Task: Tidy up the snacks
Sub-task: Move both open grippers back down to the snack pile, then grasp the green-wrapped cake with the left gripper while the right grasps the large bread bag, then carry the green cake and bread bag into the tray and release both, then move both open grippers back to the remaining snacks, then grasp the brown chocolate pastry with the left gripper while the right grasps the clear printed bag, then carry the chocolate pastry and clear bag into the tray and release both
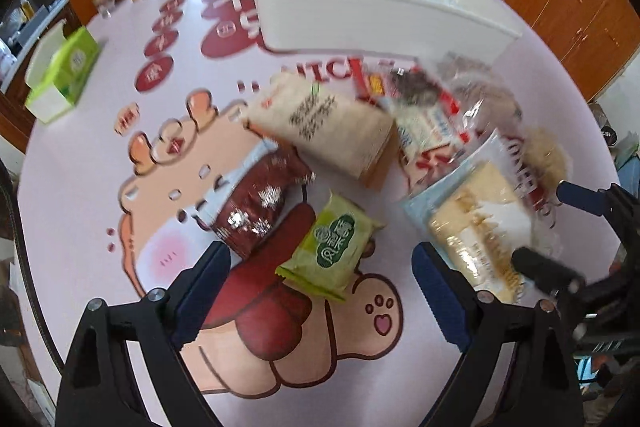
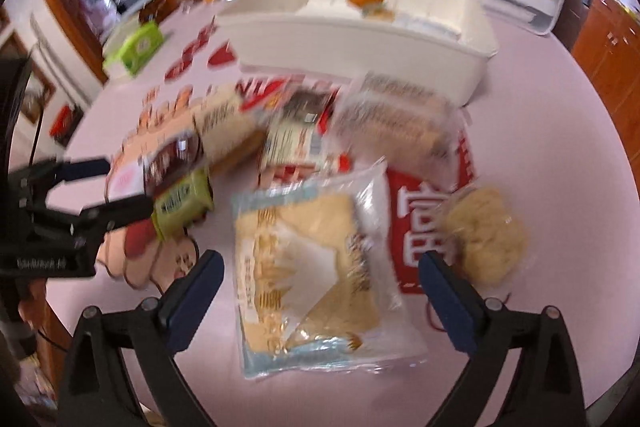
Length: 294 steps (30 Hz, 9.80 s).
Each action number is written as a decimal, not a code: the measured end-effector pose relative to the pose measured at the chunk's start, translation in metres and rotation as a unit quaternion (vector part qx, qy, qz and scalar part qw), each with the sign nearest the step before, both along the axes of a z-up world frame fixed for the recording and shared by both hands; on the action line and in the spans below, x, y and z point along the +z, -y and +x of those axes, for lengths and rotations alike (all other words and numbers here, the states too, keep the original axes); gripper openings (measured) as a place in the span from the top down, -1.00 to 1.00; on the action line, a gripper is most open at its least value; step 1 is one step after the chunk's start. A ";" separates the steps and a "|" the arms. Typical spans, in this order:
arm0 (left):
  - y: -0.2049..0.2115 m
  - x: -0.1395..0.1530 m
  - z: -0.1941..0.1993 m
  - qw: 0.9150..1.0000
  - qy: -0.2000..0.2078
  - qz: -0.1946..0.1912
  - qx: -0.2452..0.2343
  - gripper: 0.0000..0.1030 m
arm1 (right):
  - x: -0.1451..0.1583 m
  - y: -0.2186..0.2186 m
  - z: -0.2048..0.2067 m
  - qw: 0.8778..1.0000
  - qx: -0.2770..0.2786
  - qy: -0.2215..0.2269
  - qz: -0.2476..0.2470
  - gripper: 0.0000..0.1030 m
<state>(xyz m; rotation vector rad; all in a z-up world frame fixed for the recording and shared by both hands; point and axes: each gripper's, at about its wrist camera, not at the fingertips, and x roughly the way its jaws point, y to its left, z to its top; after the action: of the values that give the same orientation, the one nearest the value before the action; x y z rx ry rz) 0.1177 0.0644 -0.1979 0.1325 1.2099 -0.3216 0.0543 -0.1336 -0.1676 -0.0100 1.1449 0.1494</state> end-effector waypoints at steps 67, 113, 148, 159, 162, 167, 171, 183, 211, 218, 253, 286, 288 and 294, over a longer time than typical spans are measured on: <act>0.061 0.227 0.098 0.975 0.223 0.013 0.005 0.27 | 0.203 0.032 0.114 0.971 -0.044 0.230 -0.041 -0.75; 0.091 0.127 0.237 0.987 0.144 0.022 0.072 -0.80 | 0.099 0.082 0.273 0.991 -0.080 0.106 0.035 -1.00; 0.056 0.216 0.094 0.968 0.240 0.055 -0.037 -0.80 | 0.185 0.056 0.148 0.980 -0.070 0.182 0.040 -1.00; 0.018 0.222 0.057 0.967 0.251 0.039 -0.010 -0.80 | 0.196 0.045 0.101 0.977 -0.076 0.195 0.046 -1.00; 0.012 0.212 0.049 0.969 0.246 0.034 -0.019 -0.80 | 0.190 0.041 0.093 0.978 -0.074 0.194 0.030 -1.00; 0.004 0.179 0.045 0.976 0.215 0.028 -0.026 -0.80 | 0.165 0.041 0.088 0.983 -0.072 0.169 0.019 -1.00; -0.004 0.136 0.049 0.986 0.163 0.026 -0.028 -0.80 | 0.134 0.043 0.090 0.987 -0.077 0.141 0.008 -1.00; -0.018 0.001 0.064 0.997 0.022 0.070 -0.013 -0.78 | 0.025 0.061 0.113 0.994 -0.109 0.014 0.006 -1.00; 0.000 -0.036 0.067 0.999 -0.020 0.040 -0.008 0.61 | -0.052 0.041 0.145 0.994 -0.096 -0.054 -0.012 -0.57; 0.007 -0.021 0.038 1.000 -0.006 0.028 -0.004 0.66 | -0.043 0.041 0.131 0.994 -0.096 -0.047 0.002 -0.39; 0.054 0.242 0.098 0.967 0.249 0.031 -0.032 0.65 | 0.219 0.032 0.119 0.972 -0.018 0.235 0.028 -0.40; 0.113 0.104 0.246 0.993 0.105 0.049 0.001 -0.75 | 0.086 0.056 0.324 0.997 -0.060 0.001 0.041 -0.53; 0.114 0.100 0.244 0.993 0.105 0.054 -0.010 -0.75 | 0.075 0.055 0.326 0.997 -0.059 -0.018 0.044 -0.54; 0.114 0.095 0.237 0.991 0.107 0.078 -0.018 -0.75 | 0.077 0.054 0.317 0.997 -0.048 0.018 0.057 -0.93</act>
<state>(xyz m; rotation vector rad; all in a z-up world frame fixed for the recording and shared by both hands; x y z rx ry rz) 0.3545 -0.0497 -0.1025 0.3158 1.0200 -0.2372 0.3714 -0.1874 -0.0901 0.1429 1.0968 0.1278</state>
